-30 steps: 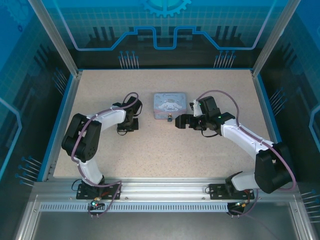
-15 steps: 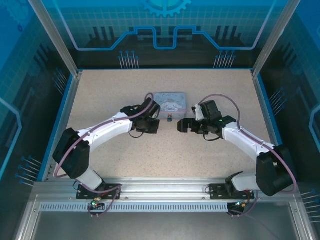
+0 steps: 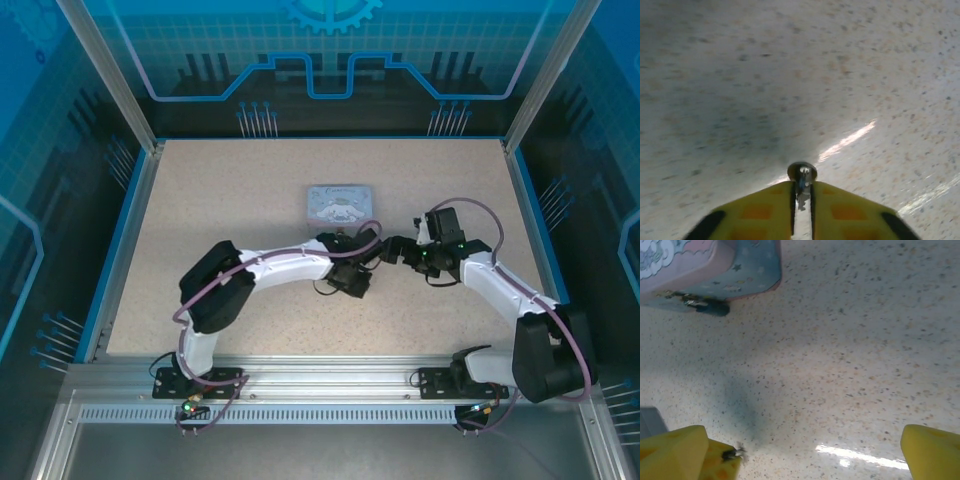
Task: Unlock a padlock with a key
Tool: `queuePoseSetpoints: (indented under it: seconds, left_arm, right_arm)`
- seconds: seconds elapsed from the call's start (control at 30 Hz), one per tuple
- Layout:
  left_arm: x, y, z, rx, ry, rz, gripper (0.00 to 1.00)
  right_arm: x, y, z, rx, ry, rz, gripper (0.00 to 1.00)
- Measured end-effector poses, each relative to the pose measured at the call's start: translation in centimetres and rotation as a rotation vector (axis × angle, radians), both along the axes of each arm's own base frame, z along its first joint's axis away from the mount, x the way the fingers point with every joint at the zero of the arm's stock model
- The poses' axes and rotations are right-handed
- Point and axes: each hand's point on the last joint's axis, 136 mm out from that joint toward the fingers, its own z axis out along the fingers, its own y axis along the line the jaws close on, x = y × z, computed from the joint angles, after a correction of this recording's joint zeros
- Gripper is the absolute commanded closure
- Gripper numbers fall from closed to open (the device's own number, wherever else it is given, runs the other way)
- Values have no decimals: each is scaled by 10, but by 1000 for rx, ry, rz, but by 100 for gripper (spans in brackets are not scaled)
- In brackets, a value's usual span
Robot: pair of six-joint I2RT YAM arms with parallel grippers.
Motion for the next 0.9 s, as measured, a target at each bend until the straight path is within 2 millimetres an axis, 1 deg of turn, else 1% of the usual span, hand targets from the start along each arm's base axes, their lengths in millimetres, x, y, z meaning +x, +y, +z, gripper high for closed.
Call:
queuePoseSetpoints:
  seconds: [0.1,0.17,0.2,0.27,0.37,0.47,0.57,0.67,0.73,0.83,0.9]
  left_arm:
    - [-2,-7,-6,2,9,-11,42]
    - [-3,-8,-6,1,9,-17,36]
    - [-2,-9,-5,-3,4,-18,33]
    - [-1,-8,-2,-6,-10,-21,32]
    - [-1,1,7,-10,-42,-11,30]
    - [-1,16,24,-32,-79,21,27]
    - [6,35,45,-73,-122,83,23]
    - [19,59,65,-119,-165,172,15]
    - [30,75,76,-150,-184,237,13]
    - [46,97,87,-190,-202,333,7]
    - [54,110,91,-205,-210,380,5]
  right_arm:
    - [-1,-11,-5,-1,29,-39,0]
    - [0,-15,-5,6,34,-53,0]
    - [0,-16,-5,12,38,-57,0]
    - [-1,-14,-7,28,49,-54,0]
    - [-5,-8,-9,57,66,-29,2]
    - [-9,1,-9,67,68,16,4]
    - [-20,17,-10,49,71,104,6]
    - [-36,39,-11,6,88,221,11]
    - [-43,51,-13,-23,100,286,15]
    - [-52,62,-20,-67,126,347,20]
    - [-58,67,-27,-97,149,379,25]
